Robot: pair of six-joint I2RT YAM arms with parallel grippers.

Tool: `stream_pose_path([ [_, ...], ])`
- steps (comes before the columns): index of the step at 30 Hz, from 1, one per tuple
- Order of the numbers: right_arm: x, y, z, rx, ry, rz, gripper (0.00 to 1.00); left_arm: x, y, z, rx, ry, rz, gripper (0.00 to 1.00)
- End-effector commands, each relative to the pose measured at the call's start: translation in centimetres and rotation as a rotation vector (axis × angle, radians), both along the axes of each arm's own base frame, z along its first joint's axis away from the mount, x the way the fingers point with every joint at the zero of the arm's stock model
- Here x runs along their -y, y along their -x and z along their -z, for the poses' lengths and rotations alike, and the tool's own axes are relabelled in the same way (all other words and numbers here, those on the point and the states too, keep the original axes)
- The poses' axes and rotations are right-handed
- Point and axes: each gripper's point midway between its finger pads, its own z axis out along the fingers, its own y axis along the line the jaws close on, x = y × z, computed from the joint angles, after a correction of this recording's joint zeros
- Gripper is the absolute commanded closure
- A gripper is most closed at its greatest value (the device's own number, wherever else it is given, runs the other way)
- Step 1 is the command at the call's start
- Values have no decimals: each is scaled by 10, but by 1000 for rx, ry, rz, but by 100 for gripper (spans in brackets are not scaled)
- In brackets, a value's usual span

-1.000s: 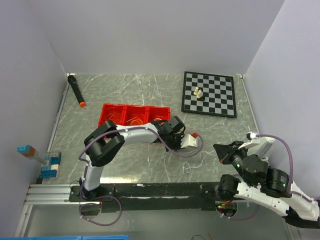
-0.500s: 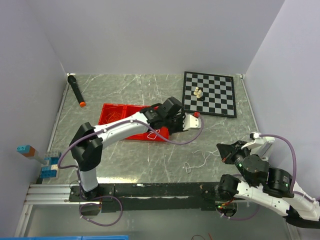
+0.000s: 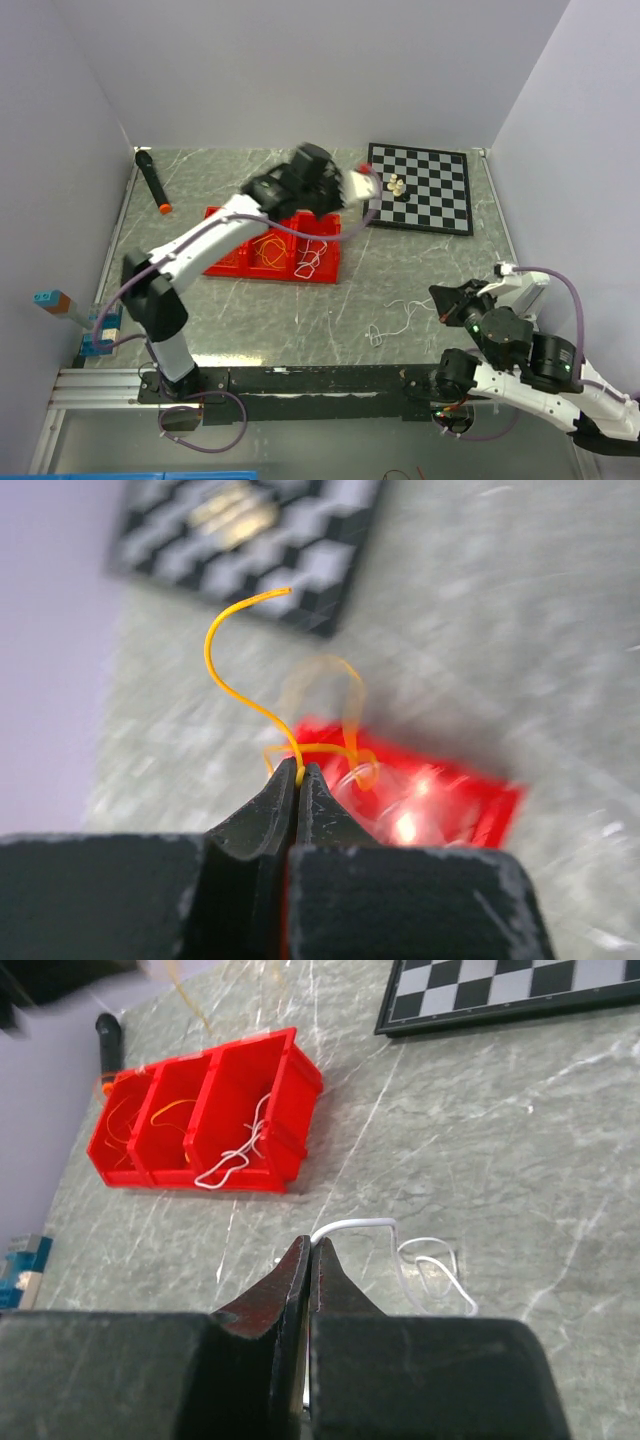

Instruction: Untangle the cables

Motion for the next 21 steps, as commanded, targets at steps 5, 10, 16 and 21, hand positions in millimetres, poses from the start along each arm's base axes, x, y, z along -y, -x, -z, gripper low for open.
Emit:
stream_pose_path([
  [5,-58,-17,15,-27,129,-92,100,-115,-35,-7,5,-23,-236,99],
  [10,-79,-27,29,-74,196,-114,100,-138,-41,20,-43,-22,-274,99],
  [16,-83,-34,61,-192,185,-120,100,-151,-48,58,-112,-41,-311,99],
  [21,-84,-34,80,-241,176,-118,100,-155,-47,81,-174,-39,-319,99],
])
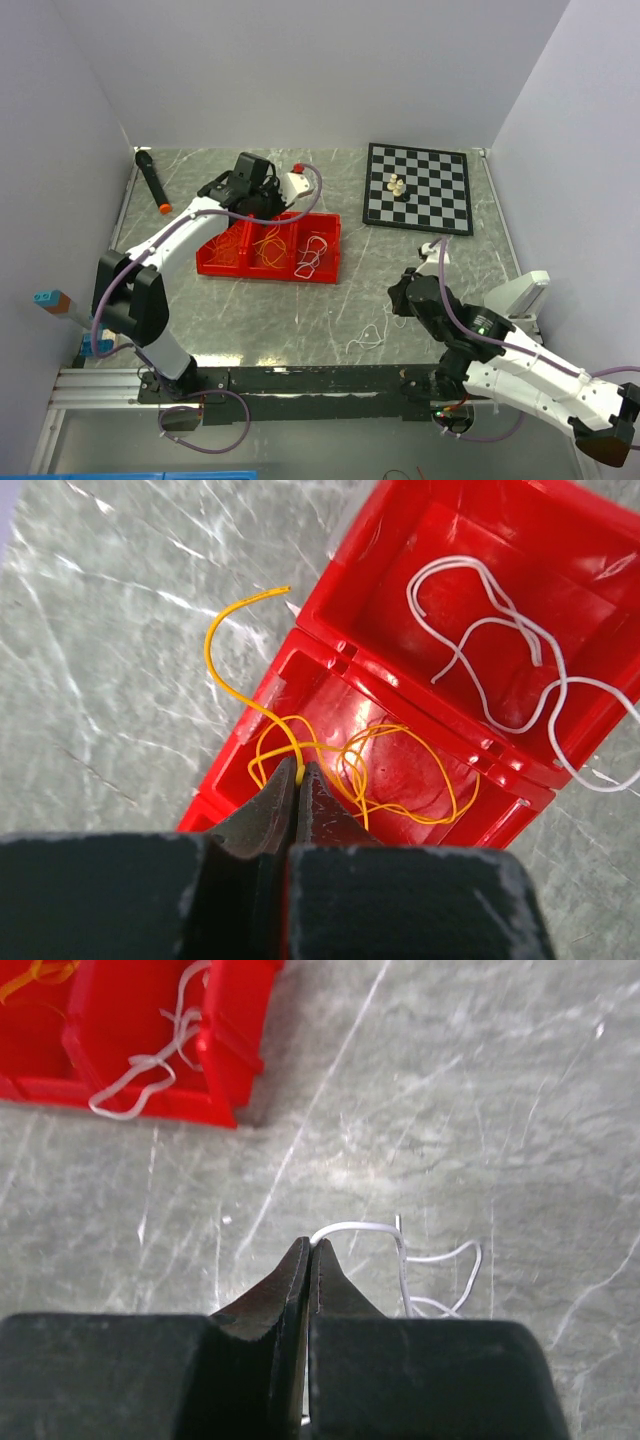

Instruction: Untangle the cables

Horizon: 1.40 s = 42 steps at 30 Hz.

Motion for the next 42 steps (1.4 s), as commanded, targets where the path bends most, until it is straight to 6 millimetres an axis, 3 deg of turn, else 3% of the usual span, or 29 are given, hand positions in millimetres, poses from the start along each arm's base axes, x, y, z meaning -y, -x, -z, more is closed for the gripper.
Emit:
stream_pose_path([
  [1,-14,0,4,-25,-55,-31,100,4,-2,10,-18,51,-4,99],
  [9,-11,0,20,-88,-9,-7,100,-5,10,71,-120,18,-40,99],
  [13,-11,2,34,-141,-3,7,100,-6,14,88,-171,9,-61,98],
  [15,-12,3,40,-163,-5,8,100,-7,16,87,-188,9,-70,91],
  [17,-14,4,46,-179,-8,12,100,-7,15,79,-184,15,-70,77],
  [21,-22,-3,35,-144,-19,-15,100,-9,12,39,-152,66,-76,55],
  [22,-24,-8,25,-125,-20,-24,100,-9,11,28,-143,85,-82,43],
  [24,-29,-18,5,-91,-4,-45,100,-11,10,7,-130,110,-91,34],
  [26,-36,-29,-24,-42,-9,-72,100,-16,7,-15,-107,138,-109,17],
  [29,-49,-46,-76,52,-20,-115,100,-26,1,-57,-67,208,-143,5],
  [32,-64,-63,-126,136,-24,-164,100,-33,-4,-106,-32,306,-160,3],
  [36,-87,-84,-192,241,-25,-229,100,-42,1,-155,2,404,-160,3],
  [39,-102,-96,-231,308,-35,-264,100,-50,8,-181,39,472,-165,3],
  [42,-116,-107,-260,349,-38,-291,100,-60,11,-191,93,501,-181,3],
])
